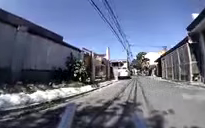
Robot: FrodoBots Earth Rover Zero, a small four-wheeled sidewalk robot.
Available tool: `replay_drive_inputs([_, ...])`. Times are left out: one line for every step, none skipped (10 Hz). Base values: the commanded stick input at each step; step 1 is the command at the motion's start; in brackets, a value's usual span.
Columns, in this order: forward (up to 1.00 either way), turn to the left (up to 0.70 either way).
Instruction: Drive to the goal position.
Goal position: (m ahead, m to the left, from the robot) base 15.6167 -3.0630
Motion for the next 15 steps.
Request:
replay_drive_inputs([0.00, 0.00])
replay_drive_inputs([0.00, 0.02])
replay_drive_inputs([0.00, 0.07])
replay_drive_inputs([0.00, 0.12])
replay_drive_inputs([0.00, 0.29])
replay_drive_inputs([0.00, -0.03])
replay_drive_inputs([0.00, -0.16])
replay_drive_inputs([0.00, 0.24])
replay_drive_inputs([0.00, 0.46])
replay_drive_inputs([0.00, -0.54])
replay_drive_inputs([0.00, -1.00])
replay_drive_inputs([0.00, -1.00])
replay_drive_inputs([0.00, -0.82])
replay_drive_inputs([0.00, -0.89])
replay_drive_inputs([0.00, -0.77])
